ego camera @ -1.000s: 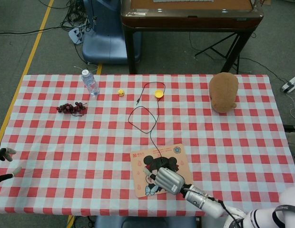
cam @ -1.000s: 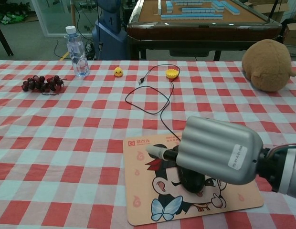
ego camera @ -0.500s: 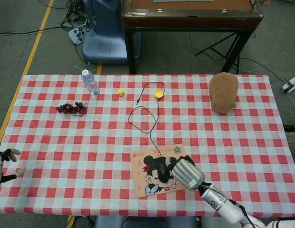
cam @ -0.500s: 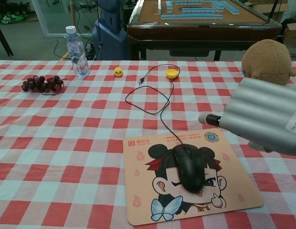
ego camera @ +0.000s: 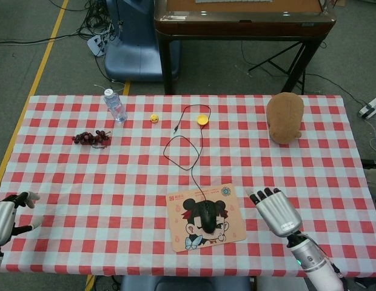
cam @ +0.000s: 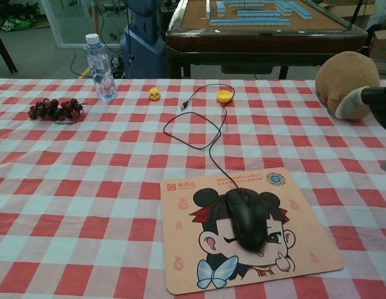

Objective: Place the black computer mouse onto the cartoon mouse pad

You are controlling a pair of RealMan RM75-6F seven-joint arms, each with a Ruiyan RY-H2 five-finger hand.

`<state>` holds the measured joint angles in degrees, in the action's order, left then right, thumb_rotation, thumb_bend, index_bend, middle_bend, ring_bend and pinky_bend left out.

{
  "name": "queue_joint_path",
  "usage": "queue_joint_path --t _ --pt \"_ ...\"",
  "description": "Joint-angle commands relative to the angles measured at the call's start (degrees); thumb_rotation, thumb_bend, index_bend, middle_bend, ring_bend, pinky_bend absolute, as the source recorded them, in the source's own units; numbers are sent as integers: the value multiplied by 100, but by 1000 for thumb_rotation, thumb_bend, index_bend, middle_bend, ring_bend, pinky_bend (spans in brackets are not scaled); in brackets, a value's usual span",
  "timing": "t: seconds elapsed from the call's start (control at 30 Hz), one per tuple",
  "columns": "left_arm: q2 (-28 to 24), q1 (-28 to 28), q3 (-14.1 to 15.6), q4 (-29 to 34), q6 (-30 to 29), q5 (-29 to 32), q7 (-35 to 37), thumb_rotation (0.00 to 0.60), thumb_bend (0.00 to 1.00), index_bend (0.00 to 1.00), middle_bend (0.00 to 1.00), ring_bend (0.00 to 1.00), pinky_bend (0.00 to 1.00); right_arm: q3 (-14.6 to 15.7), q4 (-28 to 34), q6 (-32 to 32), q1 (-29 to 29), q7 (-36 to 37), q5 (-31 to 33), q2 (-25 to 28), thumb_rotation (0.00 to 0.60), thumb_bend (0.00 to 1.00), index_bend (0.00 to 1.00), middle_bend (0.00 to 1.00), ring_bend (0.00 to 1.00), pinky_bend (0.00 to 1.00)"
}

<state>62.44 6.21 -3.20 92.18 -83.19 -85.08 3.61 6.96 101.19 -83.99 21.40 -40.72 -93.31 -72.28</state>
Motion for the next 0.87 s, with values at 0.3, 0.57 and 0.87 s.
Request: queue_joint_path --t 0.3,0.57,0.87 --pt "-135 45 226 201 32 -441 320 600 98 520 535 488 637 -455 -1066 -1438 -1119 2322 233 252 600 57 394 621 529 658" --pt "-91 80 346 134 172 -505 329 600 98 520 535 489 637 -759 -1635 -1634 -1482 3173 623 211 600 73 403 621 528 658" --pt "80 140 277 -27 179 -432 245 600 98 521 535 490 638 -1004 -1814 -1446 -1641 3708 909 373 600 78 403 615 528 658"
